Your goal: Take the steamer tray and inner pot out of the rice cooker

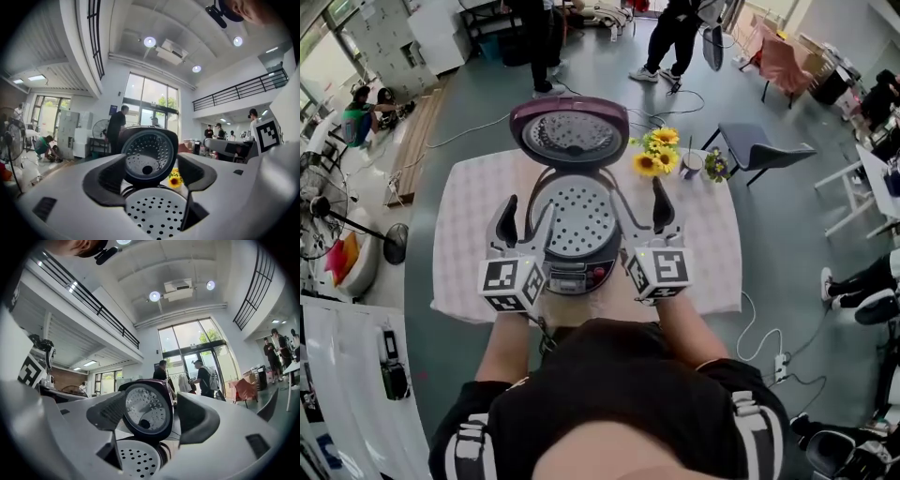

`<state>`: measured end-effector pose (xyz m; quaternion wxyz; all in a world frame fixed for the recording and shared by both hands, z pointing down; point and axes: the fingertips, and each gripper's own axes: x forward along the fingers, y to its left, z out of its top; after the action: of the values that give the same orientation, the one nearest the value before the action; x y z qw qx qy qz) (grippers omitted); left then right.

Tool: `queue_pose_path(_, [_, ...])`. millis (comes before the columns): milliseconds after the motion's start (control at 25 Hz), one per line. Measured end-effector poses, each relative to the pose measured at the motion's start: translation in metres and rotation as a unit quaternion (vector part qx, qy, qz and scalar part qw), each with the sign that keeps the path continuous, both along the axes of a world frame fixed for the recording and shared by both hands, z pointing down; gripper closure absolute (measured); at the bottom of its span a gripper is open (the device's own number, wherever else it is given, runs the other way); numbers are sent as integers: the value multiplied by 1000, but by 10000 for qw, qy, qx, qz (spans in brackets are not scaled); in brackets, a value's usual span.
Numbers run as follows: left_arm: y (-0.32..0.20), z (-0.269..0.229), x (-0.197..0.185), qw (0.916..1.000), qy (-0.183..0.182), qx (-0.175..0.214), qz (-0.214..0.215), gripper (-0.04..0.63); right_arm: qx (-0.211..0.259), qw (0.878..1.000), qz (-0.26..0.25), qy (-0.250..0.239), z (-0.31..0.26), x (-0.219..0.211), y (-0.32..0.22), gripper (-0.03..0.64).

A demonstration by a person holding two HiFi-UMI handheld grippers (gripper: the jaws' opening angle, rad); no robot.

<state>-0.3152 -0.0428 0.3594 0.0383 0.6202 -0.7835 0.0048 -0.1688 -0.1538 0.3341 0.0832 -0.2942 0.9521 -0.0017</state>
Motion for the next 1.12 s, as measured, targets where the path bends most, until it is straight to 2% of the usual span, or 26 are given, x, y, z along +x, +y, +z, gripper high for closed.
queue_pose_path(40, [-1,2,-5,10000,57,-10,21,228,-14,10000,-23,32,1,-4,0,283])
queue_pose_path(120, [-1,5,-16,9999,123,-55,-11,192,-52,9999,-95,129,5,-13,2,250])
queue_pose_path(280, [0,20,-32,9992,183,-367,9,181,-161,9986,-187,467,18,-28,7,233])
queue_pose_path(480, [2,38,-45,9968,285,-747,47,181,-366,9960,-35,816,32,-35,3,233])
queue_pose_path(600, [3,46,-56,9957,394,-833,-6,183,-584,9914,75,1168,49,-38,-3,233])
queue_pose_path(680, [1,56,-64,9936,465,-1028,-21,183,-811,9860,133,1454,65,-40,-10,233])
queue_pose_path(920, [-3,93,-79,9785,931,-1840,-26,184,-1499,9648,93,2158,106,-50,-21,233])
queue_pose_path(1120, [-14,132,-82,9586,1182,-2587,110,184,-1884,9462,117,2629,140,-55,-32,235])
